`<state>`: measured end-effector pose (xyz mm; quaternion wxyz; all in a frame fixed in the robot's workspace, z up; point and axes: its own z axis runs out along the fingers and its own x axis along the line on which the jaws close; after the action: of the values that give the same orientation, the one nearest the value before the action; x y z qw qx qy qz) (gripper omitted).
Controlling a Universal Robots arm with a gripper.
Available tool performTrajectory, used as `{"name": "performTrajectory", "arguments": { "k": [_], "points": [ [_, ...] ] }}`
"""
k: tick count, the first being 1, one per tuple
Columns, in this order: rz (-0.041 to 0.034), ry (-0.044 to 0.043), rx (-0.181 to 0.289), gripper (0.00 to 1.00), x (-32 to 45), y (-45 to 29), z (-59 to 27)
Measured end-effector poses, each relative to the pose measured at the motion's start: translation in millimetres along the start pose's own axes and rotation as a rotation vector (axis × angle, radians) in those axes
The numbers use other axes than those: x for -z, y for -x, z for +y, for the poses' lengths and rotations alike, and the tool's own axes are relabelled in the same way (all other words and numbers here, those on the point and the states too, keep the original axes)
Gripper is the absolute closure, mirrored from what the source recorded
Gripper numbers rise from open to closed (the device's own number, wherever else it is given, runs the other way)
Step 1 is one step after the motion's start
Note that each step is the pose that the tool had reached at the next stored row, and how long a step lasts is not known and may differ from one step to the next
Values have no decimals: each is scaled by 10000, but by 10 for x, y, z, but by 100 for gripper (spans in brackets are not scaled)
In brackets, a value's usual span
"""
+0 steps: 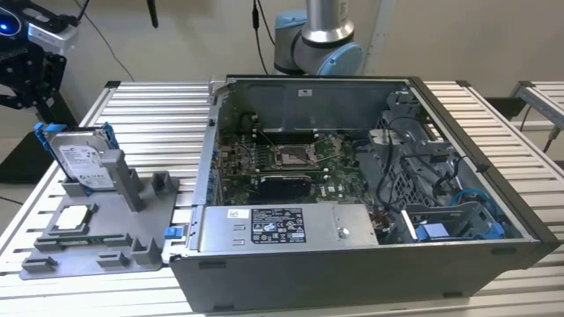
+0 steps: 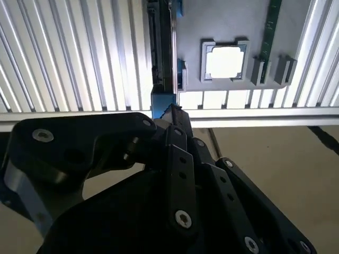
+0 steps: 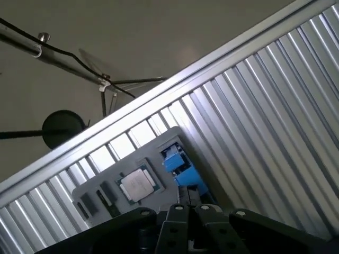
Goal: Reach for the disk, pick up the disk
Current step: 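Pick up the disk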
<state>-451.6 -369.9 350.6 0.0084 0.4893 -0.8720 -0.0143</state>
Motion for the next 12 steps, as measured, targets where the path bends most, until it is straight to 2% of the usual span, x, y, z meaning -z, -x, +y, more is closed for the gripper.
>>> {"name": "performTrajectory", "arguments": {
  "k": [12],
  "points": [
    [54, -20, 2040, 100, -26, 2, -3]
  ]
}}
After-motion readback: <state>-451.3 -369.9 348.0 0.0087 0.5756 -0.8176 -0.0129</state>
